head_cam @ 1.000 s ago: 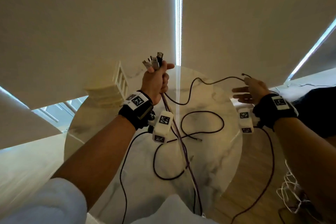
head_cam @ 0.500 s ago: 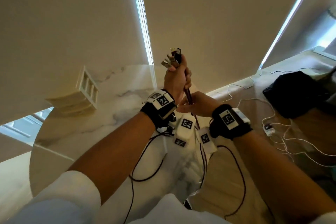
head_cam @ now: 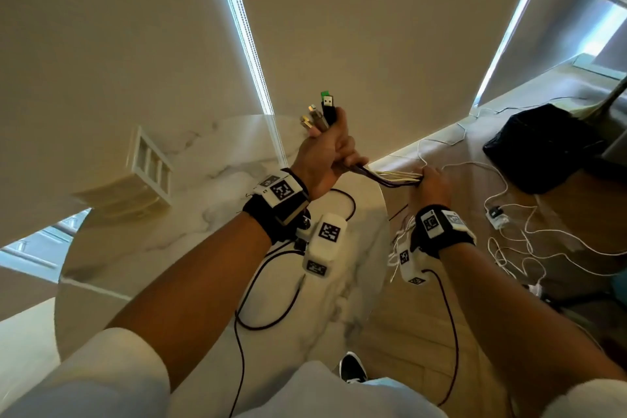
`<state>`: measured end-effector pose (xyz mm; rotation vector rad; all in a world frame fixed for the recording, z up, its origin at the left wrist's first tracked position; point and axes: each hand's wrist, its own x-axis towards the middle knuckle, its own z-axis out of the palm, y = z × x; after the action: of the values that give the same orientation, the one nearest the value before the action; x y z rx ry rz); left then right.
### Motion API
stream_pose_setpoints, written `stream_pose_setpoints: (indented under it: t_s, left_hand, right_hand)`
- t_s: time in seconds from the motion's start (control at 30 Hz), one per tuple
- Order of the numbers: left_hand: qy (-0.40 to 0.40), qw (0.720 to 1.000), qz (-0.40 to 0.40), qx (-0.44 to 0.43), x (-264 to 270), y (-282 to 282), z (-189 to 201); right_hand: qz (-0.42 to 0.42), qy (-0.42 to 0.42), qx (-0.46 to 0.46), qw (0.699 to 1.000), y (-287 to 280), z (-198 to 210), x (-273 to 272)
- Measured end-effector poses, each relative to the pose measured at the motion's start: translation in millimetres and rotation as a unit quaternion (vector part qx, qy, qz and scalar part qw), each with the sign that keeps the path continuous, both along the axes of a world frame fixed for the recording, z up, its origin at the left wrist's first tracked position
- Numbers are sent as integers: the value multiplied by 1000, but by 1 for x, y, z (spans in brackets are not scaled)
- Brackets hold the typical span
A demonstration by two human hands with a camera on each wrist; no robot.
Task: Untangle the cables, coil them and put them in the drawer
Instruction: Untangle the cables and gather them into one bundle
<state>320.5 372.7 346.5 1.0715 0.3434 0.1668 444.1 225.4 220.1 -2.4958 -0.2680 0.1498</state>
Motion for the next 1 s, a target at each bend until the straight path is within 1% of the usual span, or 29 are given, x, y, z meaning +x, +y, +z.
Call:
stream_pose_setpoints:
  t_s: [0.03, 0.07, 0.1, 0.13, 0.17, 0.2, 0.23, 0.27, 0.33, 0.37, 0.4, 0.43, 0.47, 0.5, 0.53, 0.57, 0.6, 0.63, 0.67, 0.73, 0.77, 0.8, 0.87, 1.0]
  left_hand:
    - [1, 1000, 6, -3, 0, 1, -1]
    - [4, 1000, 9, 2, -1, 3, -2]
    - [8, 1000, 9, 12, -2, 5, -4]
    - [14, 1000, 8, 22, -3, 7, -7]
    - [20, 999, 6, 30, -5, 9, -10]
    - [26, 999, 4, 36, -6, 12, -12]
    - [27, 999, 2, 40, -8, 15, -14]
    - [27, 999, 1, 46, -9, 18, -15]
    - [30, 998, 1, 62, -13, 25, -14]
    - [33, 997, 0, 69, -14, 27, -12]
    - [36, 997, 0, 72, -14, 28, -11]
    - [38, 997, 3, 70, -14, 29, -9]
    - [39, 997, 6, 67, -13, 28, -7]
    - [41, 997, 9, 66, -12, 27, -6]
    - [49, 996, 10, 70, -11, 25, -4]
    - [61, 995, 10, 77, -9, 23, -3]
    - [74, 994, 11, 86, -8, 21, -3]
    - [81, 993, 12, 88, -7, 20, -3]
    - [83, 993, 9, 89, -7, 18, -4]
    - [82, 991, -13, 109, -8, 17, -5]
    - [84, 988, -27, 127, -9, 17, -6]
    - [88, 985, -36, 144, -9, 17, -5]
    - [92, 981, -38, 165, -10, 19, -3]
    - [77, 983, -14, 163, -8, 21, -1]
  right_hand:
    - [-10, -33, 6, 999, 0, 0, -3]
    - [18, -16, -12, 1000, 2, -6, -7]
    - [75, 45, -48, 995, 3, -11, -13]
    - [136, 144, -80, 977, 5, -19, -18]
    - [180, 252, -95, 946, 6, -23, -24]
    - [205, 313, -99, 922, 6, -26, -27]
    - [227, 324, -117, 911, 7, -24, -27]
    - [253, 296, -152, 908, 10, -22, -24]
    - [288, 195, -218, 912, 16, -13, -17]
    - [289, 163, -213, 919, 21, 1, -17]
    - [278, 135, -169, 936, 27, 17, -17]
    - [260, 103, -98, 955, 35, 37, -19]
    - [241, 86, 9, 967, 44, 57, -21]
    - [225, 106, 148, 957, 52, 77, -24]
    - [210, 160, 281, 923, 60, 101, -32]
    - [197, 213, 375, 880, 65, 120, -39]
    - [197, 244, 425, 849, 70, 135, -43]
    - [211, 246, 428, 844, 75, 146, -47]
    - [233, 219, 397, 860, 80, 154, -50]
    - [293, 142, 282, 903, 87, 161, -56]
    - [316, 110, 224, 916, 89, 162, -57]
    - [329, 89, 183, 922, 91, 161, -58]
    - [343, 67, 164, 922, 91, 157, -59]
    - [383, 19, 181, 906, 93, 153, -61]
